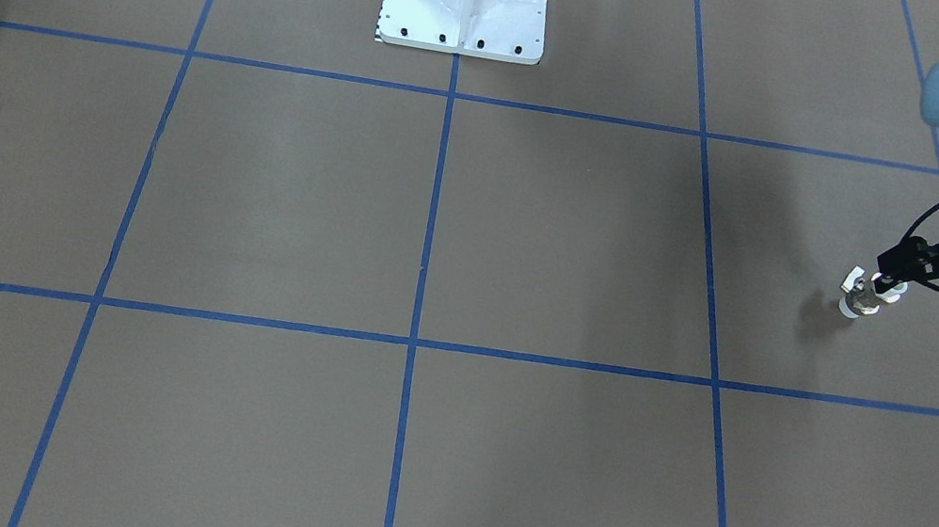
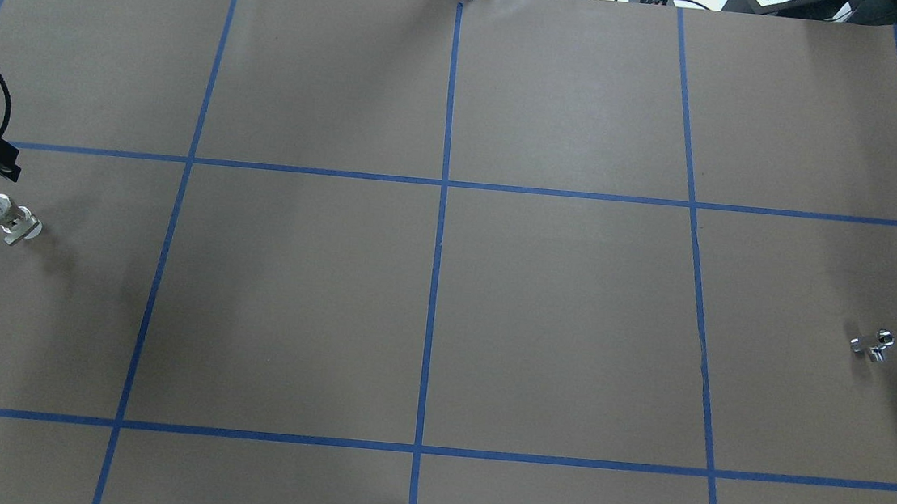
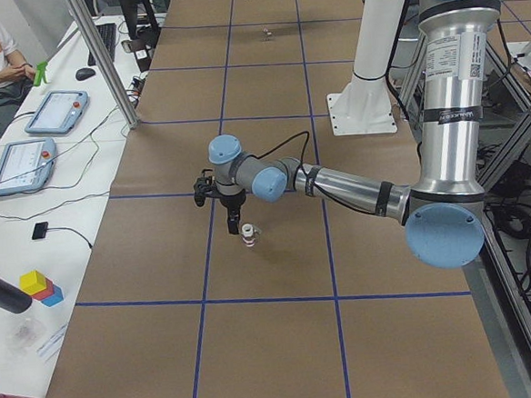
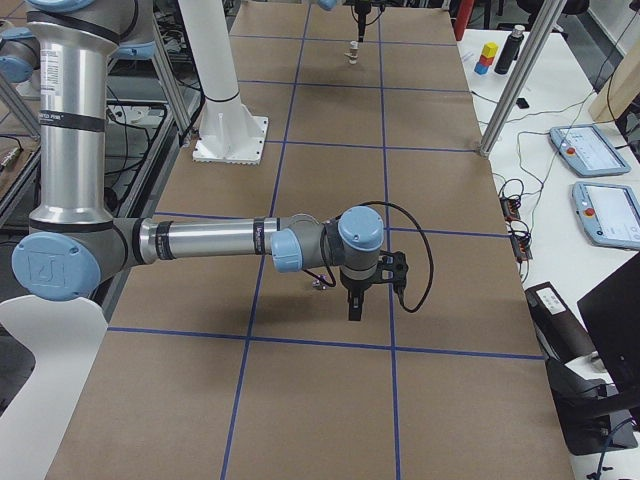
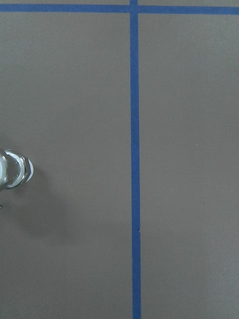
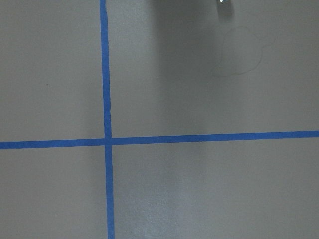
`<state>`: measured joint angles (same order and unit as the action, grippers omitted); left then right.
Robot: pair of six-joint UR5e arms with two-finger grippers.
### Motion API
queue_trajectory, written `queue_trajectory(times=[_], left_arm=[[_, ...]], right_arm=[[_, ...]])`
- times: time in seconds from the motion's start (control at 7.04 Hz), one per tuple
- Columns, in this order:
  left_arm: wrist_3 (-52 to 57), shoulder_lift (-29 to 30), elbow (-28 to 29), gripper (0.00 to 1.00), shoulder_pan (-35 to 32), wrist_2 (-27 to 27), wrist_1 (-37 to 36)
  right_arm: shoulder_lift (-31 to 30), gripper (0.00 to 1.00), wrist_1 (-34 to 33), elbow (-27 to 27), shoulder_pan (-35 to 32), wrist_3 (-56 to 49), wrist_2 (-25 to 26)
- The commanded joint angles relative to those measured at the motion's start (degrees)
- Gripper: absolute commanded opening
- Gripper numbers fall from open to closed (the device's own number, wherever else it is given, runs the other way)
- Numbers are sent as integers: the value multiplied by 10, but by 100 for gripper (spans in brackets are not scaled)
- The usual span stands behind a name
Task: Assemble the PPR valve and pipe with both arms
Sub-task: 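Lower the left gripper onto the white PPR valve and grasp it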
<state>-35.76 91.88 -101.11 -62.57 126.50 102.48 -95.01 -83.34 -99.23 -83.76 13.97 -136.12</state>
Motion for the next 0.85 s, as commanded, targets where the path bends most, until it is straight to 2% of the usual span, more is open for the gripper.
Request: queue_trajectory(times=[0.0,0.43,0.71], left_arm=[[3,-7,6,99,6,1,7],[1,-36,11,98,10,16,57],[2,-36,27,94,21,16,79]], right_arm=[[0,100,0,-1,4,0,0],[0,100,0,-2,6,1,0],[0,100,0,-2,8,0,2]])
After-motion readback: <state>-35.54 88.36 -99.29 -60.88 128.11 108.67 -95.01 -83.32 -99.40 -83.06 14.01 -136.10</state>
